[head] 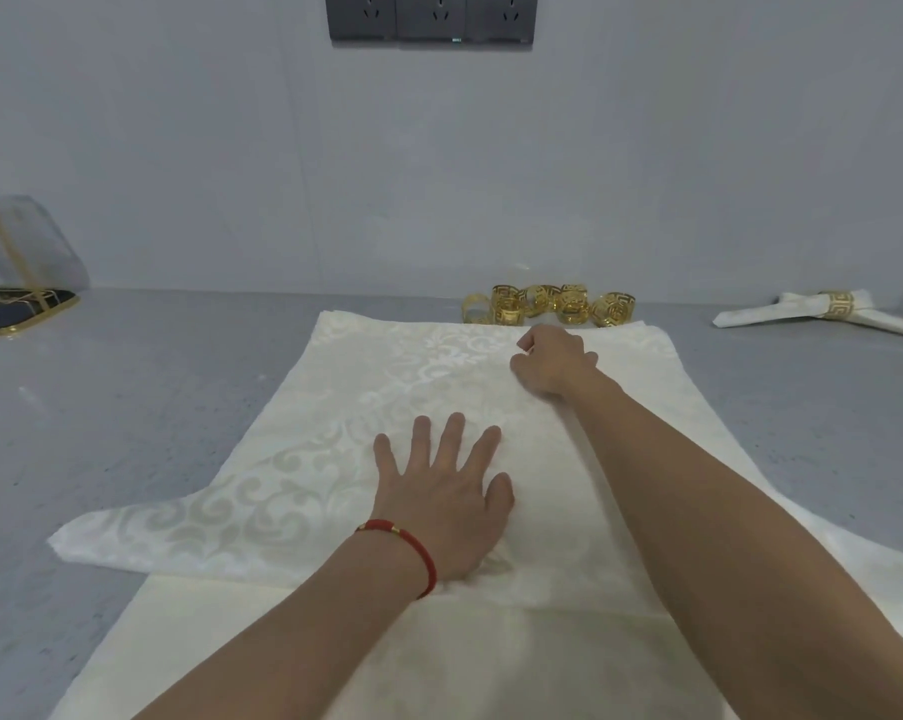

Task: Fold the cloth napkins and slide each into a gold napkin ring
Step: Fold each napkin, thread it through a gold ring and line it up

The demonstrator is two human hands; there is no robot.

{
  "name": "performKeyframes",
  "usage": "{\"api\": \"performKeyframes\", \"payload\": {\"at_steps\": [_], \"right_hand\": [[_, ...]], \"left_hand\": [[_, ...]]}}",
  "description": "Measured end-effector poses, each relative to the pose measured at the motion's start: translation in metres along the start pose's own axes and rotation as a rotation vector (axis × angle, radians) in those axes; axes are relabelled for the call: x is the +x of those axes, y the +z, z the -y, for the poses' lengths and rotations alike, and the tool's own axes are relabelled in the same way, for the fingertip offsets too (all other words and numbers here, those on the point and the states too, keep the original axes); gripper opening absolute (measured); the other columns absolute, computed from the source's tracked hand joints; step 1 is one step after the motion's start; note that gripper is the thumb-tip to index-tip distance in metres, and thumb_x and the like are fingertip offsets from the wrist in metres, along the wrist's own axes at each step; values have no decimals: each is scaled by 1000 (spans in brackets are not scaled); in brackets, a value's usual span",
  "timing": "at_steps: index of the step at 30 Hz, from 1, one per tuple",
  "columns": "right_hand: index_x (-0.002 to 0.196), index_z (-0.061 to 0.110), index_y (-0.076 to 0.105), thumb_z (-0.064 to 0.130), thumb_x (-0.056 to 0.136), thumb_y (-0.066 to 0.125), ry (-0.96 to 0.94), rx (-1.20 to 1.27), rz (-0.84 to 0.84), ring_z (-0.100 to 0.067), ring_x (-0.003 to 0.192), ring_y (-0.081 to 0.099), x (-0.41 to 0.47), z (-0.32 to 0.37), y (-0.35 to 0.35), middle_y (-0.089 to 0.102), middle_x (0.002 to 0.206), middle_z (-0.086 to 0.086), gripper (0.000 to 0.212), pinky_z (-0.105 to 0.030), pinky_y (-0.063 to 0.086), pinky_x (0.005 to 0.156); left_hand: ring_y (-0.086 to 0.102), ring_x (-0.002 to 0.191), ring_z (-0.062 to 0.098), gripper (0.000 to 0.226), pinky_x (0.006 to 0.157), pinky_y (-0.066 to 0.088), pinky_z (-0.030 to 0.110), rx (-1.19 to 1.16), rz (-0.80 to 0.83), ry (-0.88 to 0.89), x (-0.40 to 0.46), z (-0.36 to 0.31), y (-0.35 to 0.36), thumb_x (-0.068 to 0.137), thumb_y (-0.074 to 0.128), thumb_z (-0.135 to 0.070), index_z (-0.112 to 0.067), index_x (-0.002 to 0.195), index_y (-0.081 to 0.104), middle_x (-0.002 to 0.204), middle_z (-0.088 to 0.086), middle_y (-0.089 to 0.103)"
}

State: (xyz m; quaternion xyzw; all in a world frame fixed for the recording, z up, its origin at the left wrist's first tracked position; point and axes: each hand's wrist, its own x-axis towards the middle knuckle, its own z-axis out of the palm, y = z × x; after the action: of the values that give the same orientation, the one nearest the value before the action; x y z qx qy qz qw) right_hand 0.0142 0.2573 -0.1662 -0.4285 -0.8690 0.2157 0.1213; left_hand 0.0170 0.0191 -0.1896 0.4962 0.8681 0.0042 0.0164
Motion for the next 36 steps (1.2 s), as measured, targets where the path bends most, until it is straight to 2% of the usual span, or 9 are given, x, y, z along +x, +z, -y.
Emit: {"api": "performKeyframes", "payload": {"at_steps": [3, 7, 10, 12, 15, 19, 23, 28, 36], "right_hand": [[90, 28, 57, 25, 89, 59, 17, 101, -34, -29, 118, 54, 2, -6, 2, 62, 108, 5, 4, -42, 32, 95], [70, 26, 44, 25, 86, 56, -66, 171, -83, -22, 87, 48, 0, -8, 1, 45, 73, 13, 21, -45, 32, 95], [82, 26, 61, 16, 90, 54, -230, 58, -173, -21, 91, 56, -5, -14, 0, 58, 85, 11, 15, -46, 37, 95], [96, 26, 72, 14, 95, 56, -382, -96, -250, -24, 100, 59, -9, -20, 2, 63, 98, 4, 20, -44, 41, 90], [103, 22, 78, 11, 96, 60, -489, -77, -286, -26, 103, 59, -11, -28, 5, 65, 104, -4, 22, -42, 47, 84], [112, 15, 77, 1, 92, 52, -463, -56, -203, -33, 107, 60, -17, -29, 8, 64, 111, -11, 35, -45, 50, 89], [104, 10, 81, 1, 90, 53, -422, 62, -233, -30, 105, 63, -24, -30, 8, 72, 106, -11, 32, -44, 52, 92], [78, 8, 73, 11, 88, 58, -301, 233, -243, -17, 72, 61, -19, -28, 5, 70, 74, -5, 19, -39, 56, 72], [61, 19, 70, 18, 86, 62, -261, 314, -185, -14, 56, 49, -19, -28, 2, 61, 59, 5, 26, -27, 43, 54]], "left_hand": [[1, 148, 33, 59, 112, 12, 65, 24, 192, 17, 15, 3, -19, 97, 17, -60, -42, 152, 3, 162, -9, 1], [33, 129, 32, 42, 96, 41, 46, -20, 357, 42, 49, 7, -73, 100, 27, -55, -40, 139, 33, 144, -2, 31], [53, 92, 27, 36, 55, 44, 30, 107, 467, 99, 73, -4, -106, 104, 34, -38, -28, 137, 45, 125, 3, 48], [61, 75, 24, 33, 54, 47, 27, 148, 505, 61, 87, -10, -115, 103, 39, -31, -18, 129, 55, 112, 2, 59], [63, 78, 23, 25, 80, 52, 34, 217, 205, 6, 110, -15, -107, 97, 43, -26, -11, 109, 59, 94, 4, 63], [56, 112, 32, 23, 88, 41, 41, -47, -237, -105, 141, -18, -64, 98, 47, -17, -14, 118, 57, 119, 9, 59], [48, 111, 27, 19, 83, 32, 41, -106, -268, -154, 162, -6, -25, 96, 47, -13, -20, 100, 64, 110, 1, 57], [48, 94, 27, 28, 74, 31, 38, -219, -365, -160, 162, 2, -20, 93, 45, -13, -20, 67, 52, 85, -3, 49], [49, 99, 21, 21, 81, 35, 41, -268, -389, -171, 166, -3, -18, 93, 51, -30, -31, 86, 70, 94, -7, 60]]}}
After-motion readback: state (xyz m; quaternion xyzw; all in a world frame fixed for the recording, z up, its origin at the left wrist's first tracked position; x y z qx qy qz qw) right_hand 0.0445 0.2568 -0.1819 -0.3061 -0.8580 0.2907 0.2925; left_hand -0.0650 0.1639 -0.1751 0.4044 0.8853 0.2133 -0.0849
